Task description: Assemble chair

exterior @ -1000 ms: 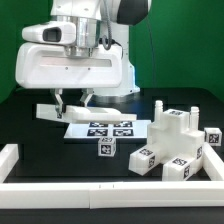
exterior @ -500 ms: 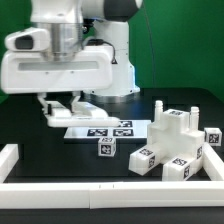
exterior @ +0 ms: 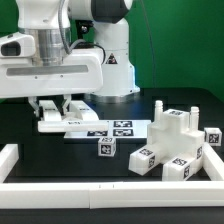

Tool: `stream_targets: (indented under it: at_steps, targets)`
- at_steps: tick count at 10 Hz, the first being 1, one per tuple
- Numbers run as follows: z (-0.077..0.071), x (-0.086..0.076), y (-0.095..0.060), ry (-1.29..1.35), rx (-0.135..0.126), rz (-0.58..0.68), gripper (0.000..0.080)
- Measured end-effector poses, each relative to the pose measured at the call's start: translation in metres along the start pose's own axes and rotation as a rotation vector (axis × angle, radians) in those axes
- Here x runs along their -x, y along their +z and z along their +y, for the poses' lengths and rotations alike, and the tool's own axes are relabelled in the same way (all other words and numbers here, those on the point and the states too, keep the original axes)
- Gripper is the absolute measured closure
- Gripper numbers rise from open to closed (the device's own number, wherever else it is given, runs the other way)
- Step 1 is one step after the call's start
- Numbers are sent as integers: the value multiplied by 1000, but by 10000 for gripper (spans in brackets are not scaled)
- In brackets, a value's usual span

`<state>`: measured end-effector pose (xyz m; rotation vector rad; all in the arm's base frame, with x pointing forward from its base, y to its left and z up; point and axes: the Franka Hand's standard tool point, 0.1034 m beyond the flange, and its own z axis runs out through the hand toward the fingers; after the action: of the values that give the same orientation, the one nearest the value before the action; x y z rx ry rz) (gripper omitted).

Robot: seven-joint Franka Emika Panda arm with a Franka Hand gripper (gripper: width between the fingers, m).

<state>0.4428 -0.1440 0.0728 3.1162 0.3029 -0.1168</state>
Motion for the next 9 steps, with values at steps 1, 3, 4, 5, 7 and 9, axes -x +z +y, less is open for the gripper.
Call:
stream_targets:
  at_steps: [1, 3, 4, 5, 7, 9]
  targets:
    - [9, 12, 12, 70, -33, -29, 515]
    - [23, 30, 33, 94, -24, -47, 515]
    - [27, 38, 44, 107, -27, -62, 515]
    - [26, 40, 47, 107, -29, -69, 515]
    - [22, 37, 46, 102, -28, -67, 515]
    - [22, 37, 46, 102, -28, -68, 515]
